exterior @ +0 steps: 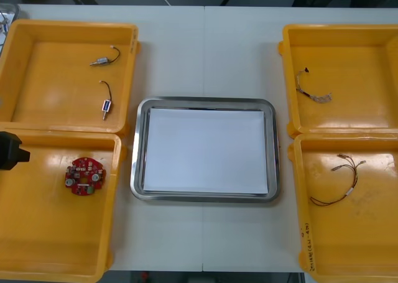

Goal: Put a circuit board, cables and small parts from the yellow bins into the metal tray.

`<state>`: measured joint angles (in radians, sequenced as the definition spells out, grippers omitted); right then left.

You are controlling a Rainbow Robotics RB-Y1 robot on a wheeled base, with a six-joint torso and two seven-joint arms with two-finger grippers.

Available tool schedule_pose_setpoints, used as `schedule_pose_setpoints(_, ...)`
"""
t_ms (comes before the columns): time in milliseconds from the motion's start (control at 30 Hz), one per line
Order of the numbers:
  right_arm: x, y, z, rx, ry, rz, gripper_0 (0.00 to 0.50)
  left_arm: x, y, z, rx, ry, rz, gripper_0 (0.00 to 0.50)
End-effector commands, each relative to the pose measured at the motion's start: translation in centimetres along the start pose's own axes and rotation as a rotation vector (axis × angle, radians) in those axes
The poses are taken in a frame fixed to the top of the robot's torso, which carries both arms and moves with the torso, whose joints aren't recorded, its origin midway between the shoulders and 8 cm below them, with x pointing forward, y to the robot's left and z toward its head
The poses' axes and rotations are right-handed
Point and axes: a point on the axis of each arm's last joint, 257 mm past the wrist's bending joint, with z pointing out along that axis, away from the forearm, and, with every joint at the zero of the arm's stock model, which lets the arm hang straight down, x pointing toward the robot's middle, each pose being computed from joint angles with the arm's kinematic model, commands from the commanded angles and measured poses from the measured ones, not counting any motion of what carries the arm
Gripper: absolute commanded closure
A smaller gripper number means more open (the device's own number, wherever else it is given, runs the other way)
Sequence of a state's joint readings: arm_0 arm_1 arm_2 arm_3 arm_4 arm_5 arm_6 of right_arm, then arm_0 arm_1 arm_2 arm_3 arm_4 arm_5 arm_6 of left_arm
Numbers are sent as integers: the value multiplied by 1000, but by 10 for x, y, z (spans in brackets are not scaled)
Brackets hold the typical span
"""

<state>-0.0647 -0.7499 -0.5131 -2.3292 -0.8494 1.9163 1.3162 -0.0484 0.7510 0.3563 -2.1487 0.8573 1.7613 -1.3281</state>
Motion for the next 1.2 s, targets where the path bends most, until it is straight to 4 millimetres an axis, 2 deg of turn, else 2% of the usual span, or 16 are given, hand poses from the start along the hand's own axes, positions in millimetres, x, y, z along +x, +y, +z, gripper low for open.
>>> schedule_pose_setpoints(33,-4,-1,-6,22,-15,-77,0,-1,5,-8,-33,-7,59,42)
schedule_pose_setpoints(1200,-4,-1,-6,22,-15,-77,0,-1,5,-8,-33,-7,59,43)
